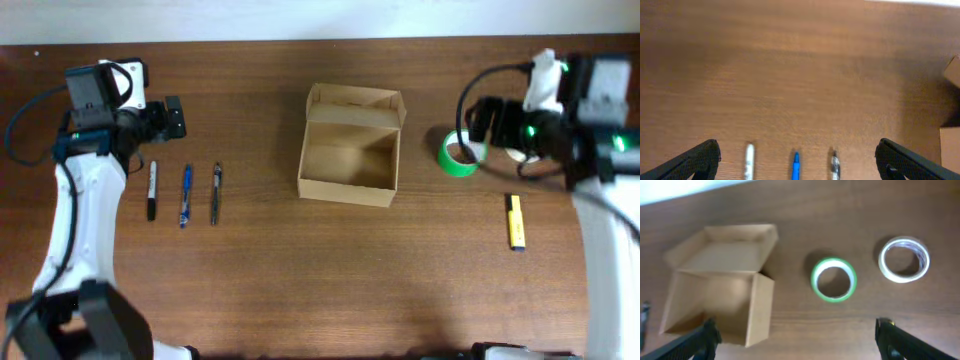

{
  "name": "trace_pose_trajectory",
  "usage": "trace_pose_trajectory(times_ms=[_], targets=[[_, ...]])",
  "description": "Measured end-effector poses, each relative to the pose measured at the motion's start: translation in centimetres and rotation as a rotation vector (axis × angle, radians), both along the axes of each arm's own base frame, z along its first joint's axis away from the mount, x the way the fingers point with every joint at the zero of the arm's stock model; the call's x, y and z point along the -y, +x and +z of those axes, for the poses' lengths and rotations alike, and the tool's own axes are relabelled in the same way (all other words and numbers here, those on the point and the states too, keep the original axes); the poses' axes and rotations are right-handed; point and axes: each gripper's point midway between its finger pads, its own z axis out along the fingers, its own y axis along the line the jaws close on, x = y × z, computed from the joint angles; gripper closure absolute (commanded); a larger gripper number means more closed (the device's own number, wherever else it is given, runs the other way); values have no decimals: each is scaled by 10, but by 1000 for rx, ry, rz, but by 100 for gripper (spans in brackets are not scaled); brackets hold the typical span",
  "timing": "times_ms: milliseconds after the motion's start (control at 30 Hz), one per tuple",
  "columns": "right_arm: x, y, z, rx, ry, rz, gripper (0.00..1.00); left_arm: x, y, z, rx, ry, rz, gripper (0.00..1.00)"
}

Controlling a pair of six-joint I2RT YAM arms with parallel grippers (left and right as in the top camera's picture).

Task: Pack container
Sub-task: 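Move the right gripper to the green tape roll and grasp it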

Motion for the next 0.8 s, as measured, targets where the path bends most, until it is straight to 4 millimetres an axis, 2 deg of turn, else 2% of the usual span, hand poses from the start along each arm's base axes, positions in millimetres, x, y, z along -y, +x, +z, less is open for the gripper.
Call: trace_pose_trajectory(times_ms=[133, 167, 267, 400, 600, 800], targets=[[19, 29, -45, -141, 18, -77, 9, 4, 0, -25, -67, -31, -15, 1], [28, 35, -64, -191, 24, -102, 9, 5, 0, -28, -73, -34, -16, 1], [51, 41, -112, -313, 44, -169, 9, 5, 0, -29, -76, -39, -20, 1], [72, 46, -156, -403, 64, -222, 9, 6, 0, -29, -75, -41, -22, 1], [83, 60, -190, -421, 75, -258, 15, 6, 0, -29, -75, -41, -22, 1], [81, 61, -228, -496, 93, -278, 19, 6, 0, -29, -74, -41, -22, 1]])
